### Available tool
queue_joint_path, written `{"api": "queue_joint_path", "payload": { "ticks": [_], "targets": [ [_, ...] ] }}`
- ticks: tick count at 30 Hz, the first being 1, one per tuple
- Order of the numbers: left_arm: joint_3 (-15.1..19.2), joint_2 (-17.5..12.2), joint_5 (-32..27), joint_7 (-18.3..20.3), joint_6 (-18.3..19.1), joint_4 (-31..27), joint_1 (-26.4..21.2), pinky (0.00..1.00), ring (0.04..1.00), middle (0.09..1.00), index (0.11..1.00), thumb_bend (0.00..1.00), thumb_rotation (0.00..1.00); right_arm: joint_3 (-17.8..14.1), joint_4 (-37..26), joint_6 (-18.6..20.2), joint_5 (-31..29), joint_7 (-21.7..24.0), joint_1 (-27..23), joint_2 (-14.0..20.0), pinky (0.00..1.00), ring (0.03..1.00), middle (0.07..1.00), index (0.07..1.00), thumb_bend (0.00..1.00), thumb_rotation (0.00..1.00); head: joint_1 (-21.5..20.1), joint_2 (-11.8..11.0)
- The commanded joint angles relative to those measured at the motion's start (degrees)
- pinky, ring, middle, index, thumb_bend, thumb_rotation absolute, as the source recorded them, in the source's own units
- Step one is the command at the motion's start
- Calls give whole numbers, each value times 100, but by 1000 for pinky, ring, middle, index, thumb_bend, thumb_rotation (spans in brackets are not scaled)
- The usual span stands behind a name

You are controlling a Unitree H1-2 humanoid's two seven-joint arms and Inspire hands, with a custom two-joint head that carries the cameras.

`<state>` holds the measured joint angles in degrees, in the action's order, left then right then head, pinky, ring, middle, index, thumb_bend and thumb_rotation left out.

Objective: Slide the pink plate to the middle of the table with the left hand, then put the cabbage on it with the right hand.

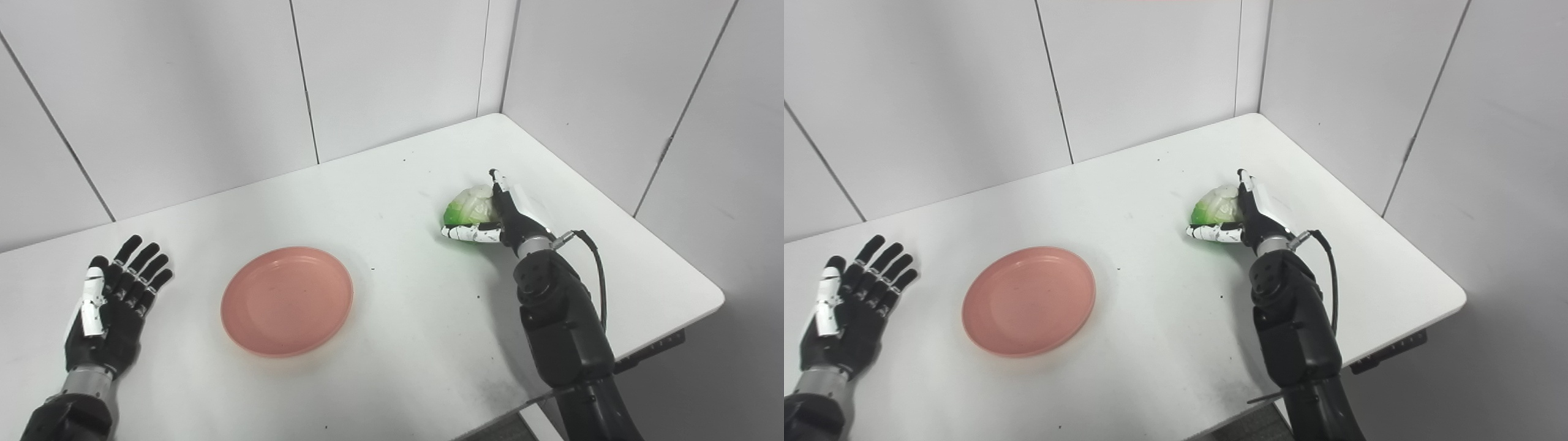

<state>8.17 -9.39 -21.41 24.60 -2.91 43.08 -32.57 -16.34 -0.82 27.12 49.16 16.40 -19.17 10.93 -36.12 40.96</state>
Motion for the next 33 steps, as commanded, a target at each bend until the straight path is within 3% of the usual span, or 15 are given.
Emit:
{"api": "queue_joint_path", "payload": {
  "ticks": [1,9,21,28,33],
  "targets": [
    [-23,-79,92,-97,454,201,274,871,869,864,865,550,1000,-32,-118,-21,156,46,-244,191,830,959,1000,1000,1000,463,7,1],
    [-54,-97,108,-64,447,171,298,868,868,863,865,557,1000,-80,6,-20,57,396,-331,521,797,930,982,989,1000,436,11,20],
    [-56,-105,81,-89,558,38,348,872,866,863,863,553,1000,-14,353,-21,-945,354,-446,910,790,891,923,925,1000,297,43,51],
    [-60,-114,67,-62,621,-74,403,867,862,864,867,549,1000,437,518,-96,-1561,342,-433,1336,856,910,920,925,1000,300,94,76],
    [-88,-123,96,-58,624,-131,434,866,864,865,869,552,1000,799,767,-227,-1943,300,-480,1636,844,891,905,912,1000,296,113,89]
  ]
}}
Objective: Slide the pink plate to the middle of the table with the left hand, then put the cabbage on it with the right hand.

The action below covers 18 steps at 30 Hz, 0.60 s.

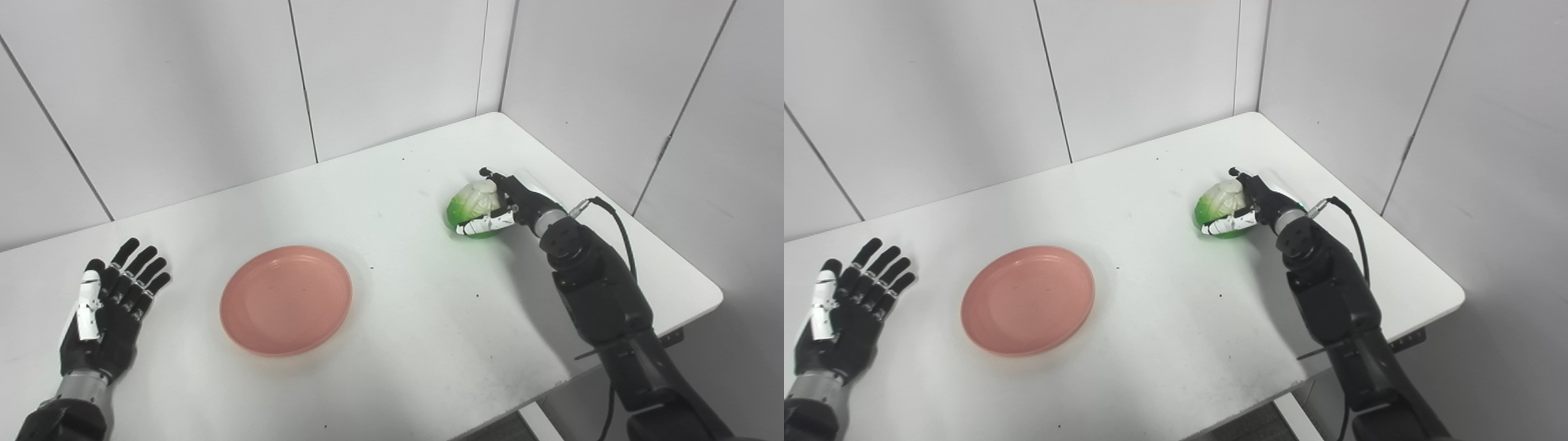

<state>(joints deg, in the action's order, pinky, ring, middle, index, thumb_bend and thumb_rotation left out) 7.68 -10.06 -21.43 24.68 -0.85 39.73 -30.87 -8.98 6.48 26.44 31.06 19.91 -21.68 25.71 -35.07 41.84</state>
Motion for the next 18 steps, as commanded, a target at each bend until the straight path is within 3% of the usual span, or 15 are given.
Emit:
{"api": "queue_joint_path", "payload": {
  "ticks": [1,9,18],
  "targets": [
    [-41,-58,91,-56,418,205,266,867,866,867,870,552,1000,115,69,-161,-193,-80,-239,193,844,888,901,910,1000,287,7,1],
    [-51,-51,74,-78,503,51,329,873,874,877,881,541,1000,597,476,-231,-559,-108,-429,467,858,896,912,916,1000,259,76,26],
    [-67,-58,40,-15,524,-68,388,867,871,873,870,543,1000,1067,798,-207,-533,-358,-636,564,826,858,881,874,1000,171,93,56]
  ]
}}
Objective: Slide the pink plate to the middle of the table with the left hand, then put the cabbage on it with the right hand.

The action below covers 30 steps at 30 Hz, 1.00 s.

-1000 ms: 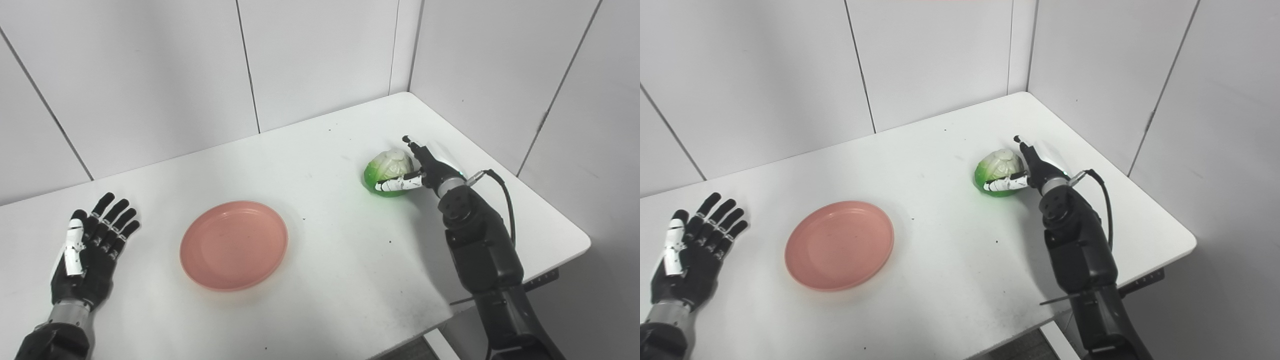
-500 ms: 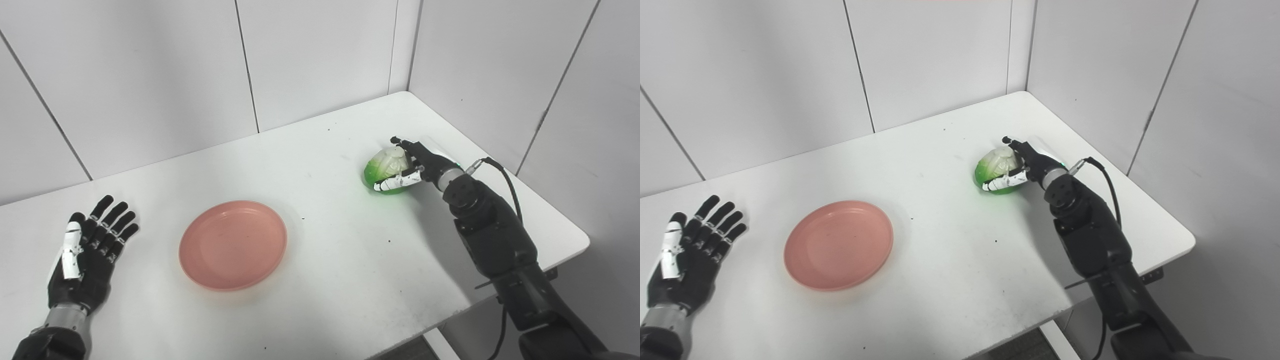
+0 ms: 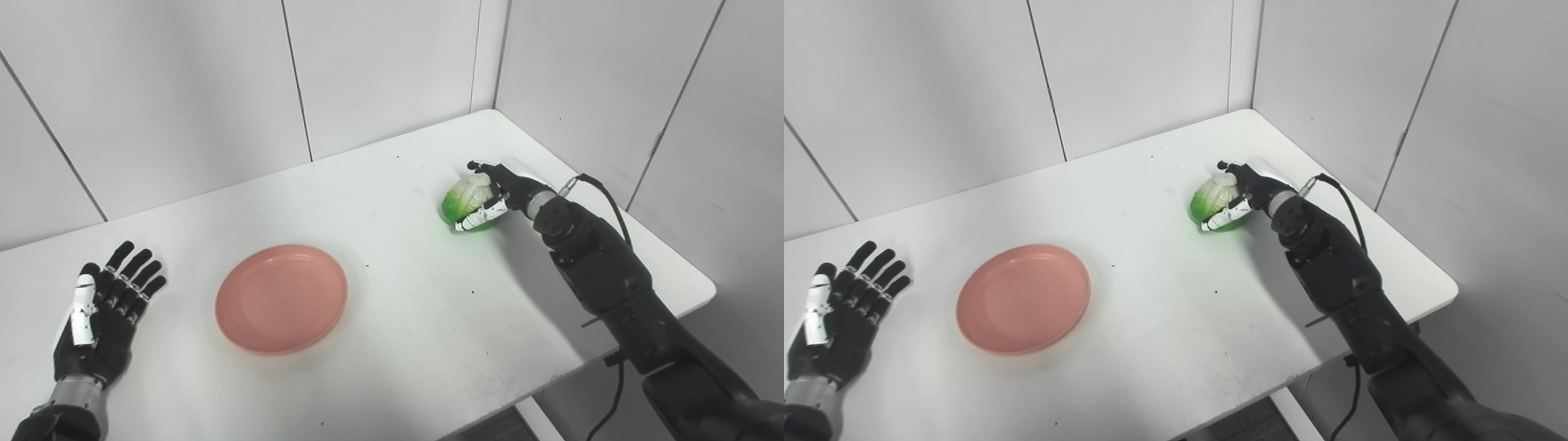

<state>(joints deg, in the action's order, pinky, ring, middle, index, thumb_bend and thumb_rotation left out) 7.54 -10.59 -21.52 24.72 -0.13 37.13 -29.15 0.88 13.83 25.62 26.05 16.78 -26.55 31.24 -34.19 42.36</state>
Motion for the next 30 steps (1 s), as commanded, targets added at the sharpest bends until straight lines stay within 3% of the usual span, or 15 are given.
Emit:
{"api": "queue_joint_path", "payload": {
  "ticks": [1,7,9,10,15,30],
  "targets": [
    [-59,-8,48,-5,444,197,216,870,872,873,870,544,1000,102,99,-191,-36,-124,-149,4,808,834,857,857,1000,155,5,3],
    [-80,-11,42,-48,454,160,241,867,874,876,875,549,1000,319,336,-286,16,-387,-203,38,648,638,657,652,916,54,30,4],
    [-84,-7,45,-66,456,150,244,866,869,871,869,550,1000,443,390,-210,99,-404,-243,65,584,564,574,515,591,70,44,12],
    [-88,-6,47,-66,453,148,245,866,867,869,868,550,1000,495,414,-176,132,-410,-261,77,506,504,514,497,550,22,44,12],
    [-95,-3,30,-68,487,124,244,861,863,863,865,545,1000,638,445,-109,191,-427,-284,113,421,450,477,495,531,0,48,11],
    [-157,20,69,-68,445,120,253,875,879,879,876,547,1000,496,282,-214,28,-732,-149,98,440,456,480,492,530,0,145,-43]
  ]
}}
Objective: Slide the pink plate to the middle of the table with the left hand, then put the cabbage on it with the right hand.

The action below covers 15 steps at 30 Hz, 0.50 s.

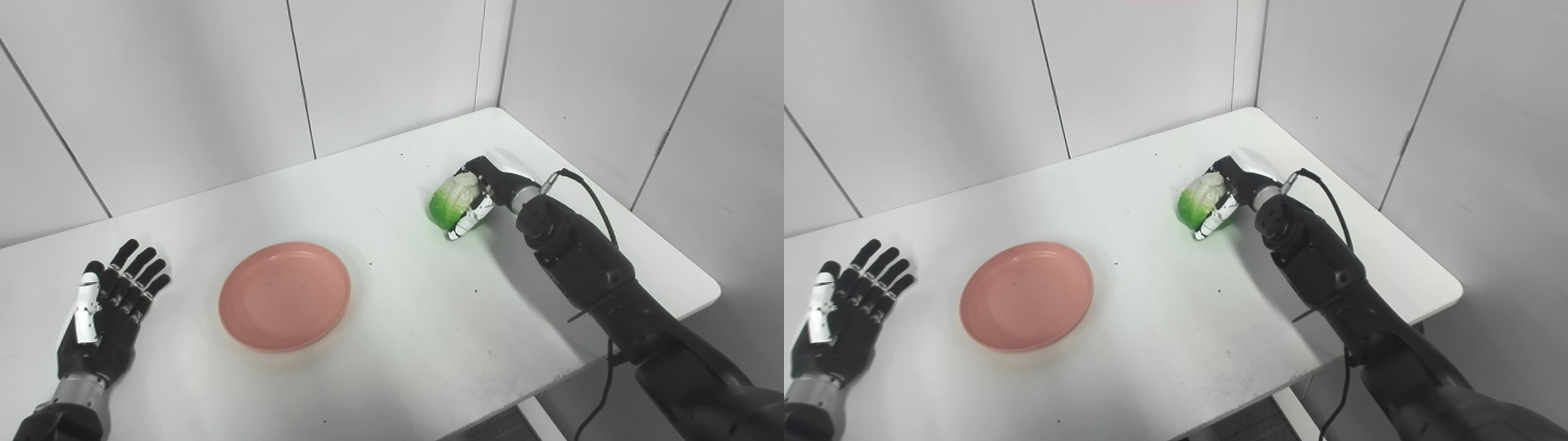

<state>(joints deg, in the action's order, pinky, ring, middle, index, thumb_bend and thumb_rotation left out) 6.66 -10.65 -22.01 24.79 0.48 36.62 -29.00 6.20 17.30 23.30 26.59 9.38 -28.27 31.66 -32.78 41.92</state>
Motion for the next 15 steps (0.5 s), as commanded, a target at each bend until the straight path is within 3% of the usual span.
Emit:
{"api": "queue_joint_path", "payload": {
  "ticks": [1,6,12,15],
  "targets": [
    [-69,35,117,-85,389,167,242,875,878,878,875,546,1000,-50,-132,52,-21,-11,42,64,444,459,483,489,530,0,24,-7],
    [-99,76,151,-152,433,105,260,876,883,884,878,553,1000,-128,-480,93,-38,-29,147,111,411,442,479,492,531,0,132,-34],
    [-159,170,202,-272,449,-17,311,878,886,887,880,555,1000,-398,-1367,312,-318,236,216,83,400,449,486,484,530,0,342,-91],
    [-195,229,218,-341,499,-88,332,892,894,894,884,559,1000,-375,-1728,328,-305,325,173,95,387,438,479,491,529,0,429,-120]
  ]
}}
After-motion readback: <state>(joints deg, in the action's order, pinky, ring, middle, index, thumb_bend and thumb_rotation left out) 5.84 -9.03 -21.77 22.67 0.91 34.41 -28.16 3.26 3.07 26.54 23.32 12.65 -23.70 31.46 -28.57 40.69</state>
